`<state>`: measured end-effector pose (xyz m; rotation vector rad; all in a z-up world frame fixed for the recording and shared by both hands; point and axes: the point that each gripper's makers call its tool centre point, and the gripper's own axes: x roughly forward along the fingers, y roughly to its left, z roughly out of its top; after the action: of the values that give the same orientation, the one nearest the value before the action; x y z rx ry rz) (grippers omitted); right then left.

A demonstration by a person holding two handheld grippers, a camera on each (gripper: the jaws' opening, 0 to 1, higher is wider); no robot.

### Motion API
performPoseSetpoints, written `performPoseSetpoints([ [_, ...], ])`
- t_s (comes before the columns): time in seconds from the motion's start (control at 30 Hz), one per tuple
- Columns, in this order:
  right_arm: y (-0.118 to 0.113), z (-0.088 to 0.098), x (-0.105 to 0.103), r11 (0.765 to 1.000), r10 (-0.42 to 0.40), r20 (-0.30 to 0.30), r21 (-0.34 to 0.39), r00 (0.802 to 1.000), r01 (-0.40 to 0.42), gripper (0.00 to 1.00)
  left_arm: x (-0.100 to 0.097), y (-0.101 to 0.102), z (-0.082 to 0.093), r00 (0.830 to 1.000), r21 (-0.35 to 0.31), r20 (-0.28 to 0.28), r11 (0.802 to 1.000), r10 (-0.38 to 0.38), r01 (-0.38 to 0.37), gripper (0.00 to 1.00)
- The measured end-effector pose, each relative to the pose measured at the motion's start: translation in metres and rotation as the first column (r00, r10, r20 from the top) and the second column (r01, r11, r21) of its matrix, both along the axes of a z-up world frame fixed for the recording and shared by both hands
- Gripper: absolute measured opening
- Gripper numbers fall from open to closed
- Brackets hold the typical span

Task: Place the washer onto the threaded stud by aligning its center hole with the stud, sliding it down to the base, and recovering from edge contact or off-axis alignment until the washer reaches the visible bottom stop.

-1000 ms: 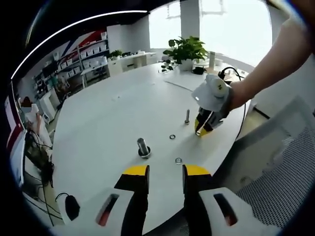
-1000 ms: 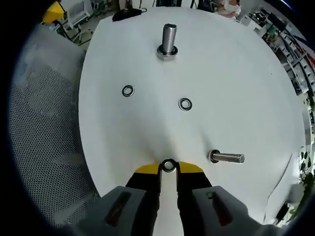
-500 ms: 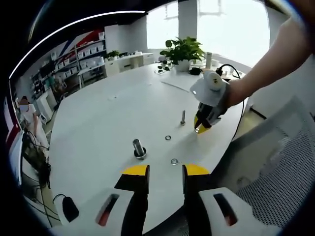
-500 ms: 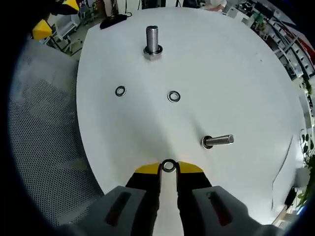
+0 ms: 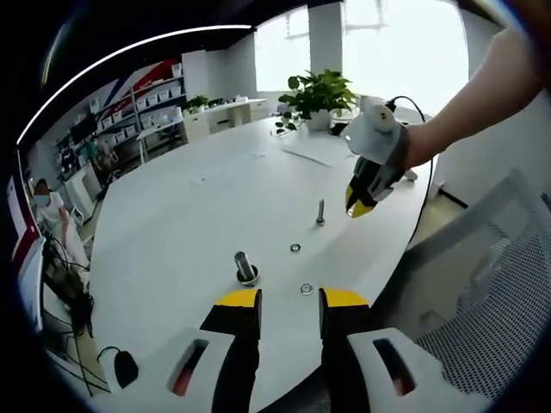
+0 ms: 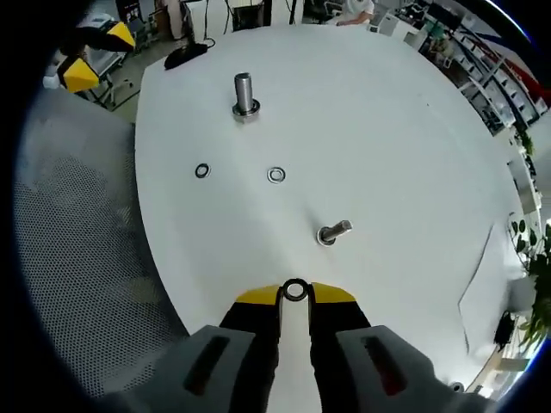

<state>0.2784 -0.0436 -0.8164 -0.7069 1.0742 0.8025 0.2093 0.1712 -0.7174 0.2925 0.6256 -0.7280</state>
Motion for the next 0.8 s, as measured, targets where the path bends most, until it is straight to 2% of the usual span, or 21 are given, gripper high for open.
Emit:
performPoseSetpoints([
  [0.1, -0.002, 0.007, 0.005, 0.998, -0.049, -0.002, 0.029, 0.999, 0.049, 0.13, 0.000, 0.000, 0.001, 1.000, -0.004, 0.002, 1.000, 0.001, -0.001, 0.25],
  [0.17, -0.002, 0.010, 0.009, 0.998, -0.054, 0.001, 0.036, 0.999, 0.054, 0.13, -0.001, 0.000, 0.001, 1.000, -0.004, -0.002, 1.000, 0.000, 0.000, 0.25],
  [0.53, 0.016, 0.019, 0.027, 0.999, -0.022, 0.025, 0.042, 0.999, 0.021, 0.13, -0.001, 0.003, 0.000, 1.000, 0.003, -0.011, 1.000, 0.006, -0.006, 0.24],
  [0.8, 0.018, 0.020, 0.044, 1.000, -0.012, 0.033, 0.025, 0.999, 0.011, 0.13, -0.002, 0.002, -0.001, 1.000, 0.017, -0.006, 1.000, -0.002, 0.002, 0.23],
])
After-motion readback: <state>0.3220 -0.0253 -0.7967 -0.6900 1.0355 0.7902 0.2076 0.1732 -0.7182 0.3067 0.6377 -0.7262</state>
